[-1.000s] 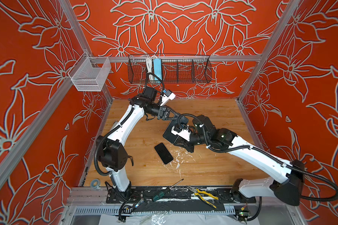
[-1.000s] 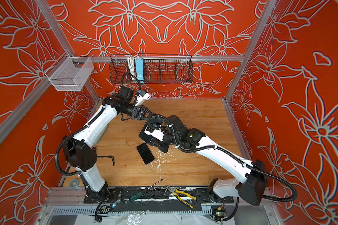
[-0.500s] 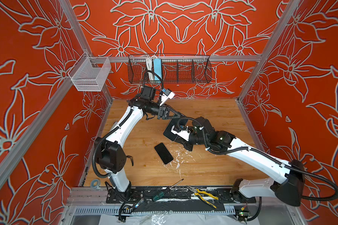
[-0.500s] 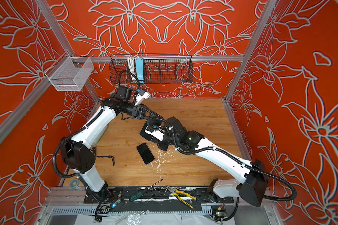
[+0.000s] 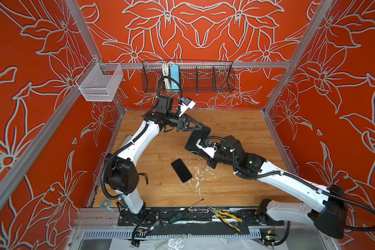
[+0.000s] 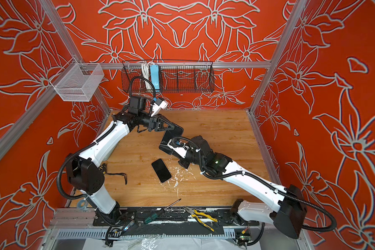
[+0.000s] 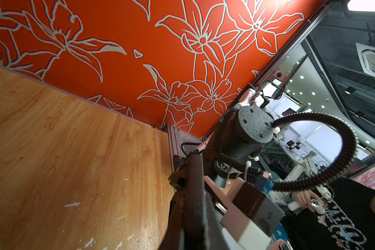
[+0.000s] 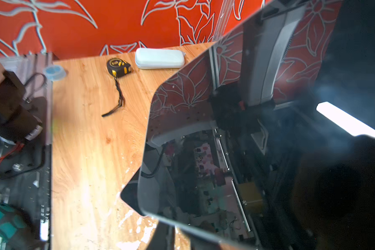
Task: Take the phone out of the phone case
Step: Remove the phone case from the phone.
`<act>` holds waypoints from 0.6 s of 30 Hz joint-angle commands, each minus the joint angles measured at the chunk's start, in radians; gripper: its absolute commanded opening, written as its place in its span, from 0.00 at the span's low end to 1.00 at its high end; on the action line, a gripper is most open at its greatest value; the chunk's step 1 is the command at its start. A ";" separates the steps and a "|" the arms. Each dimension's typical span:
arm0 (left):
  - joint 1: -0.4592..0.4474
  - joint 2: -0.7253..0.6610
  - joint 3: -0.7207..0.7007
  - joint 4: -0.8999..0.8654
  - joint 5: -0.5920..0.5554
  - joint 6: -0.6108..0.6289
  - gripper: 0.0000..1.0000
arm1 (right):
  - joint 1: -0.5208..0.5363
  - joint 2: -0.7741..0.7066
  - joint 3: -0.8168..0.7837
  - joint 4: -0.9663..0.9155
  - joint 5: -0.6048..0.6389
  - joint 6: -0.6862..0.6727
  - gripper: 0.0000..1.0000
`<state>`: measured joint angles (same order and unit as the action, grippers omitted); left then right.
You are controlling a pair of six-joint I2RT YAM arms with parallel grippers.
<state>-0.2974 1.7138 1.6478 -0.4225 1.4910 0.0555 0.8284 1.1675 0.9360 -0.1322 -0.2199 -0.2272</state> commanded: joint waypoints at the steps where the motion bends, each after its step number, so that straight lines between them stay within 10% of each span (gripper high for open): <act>1: 0.010 -0.039 -0.027 0.183 -0.004 -0.153 0.00 | -0.033 -0.053 -0.017 0.092 -0.066 0.081 0.22; 18: 0.055 0.040 0.050 0.424 -0.474 -0.595 0.00 | -0.216 -0.169 -0.169 0.350 -0.385 0.612 0.60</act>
<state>-0.2485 1.7462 1.6581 -0.0429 1.1736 -0.4133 0.6395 1.0187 0.7929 0.0921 -0.5194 0.2131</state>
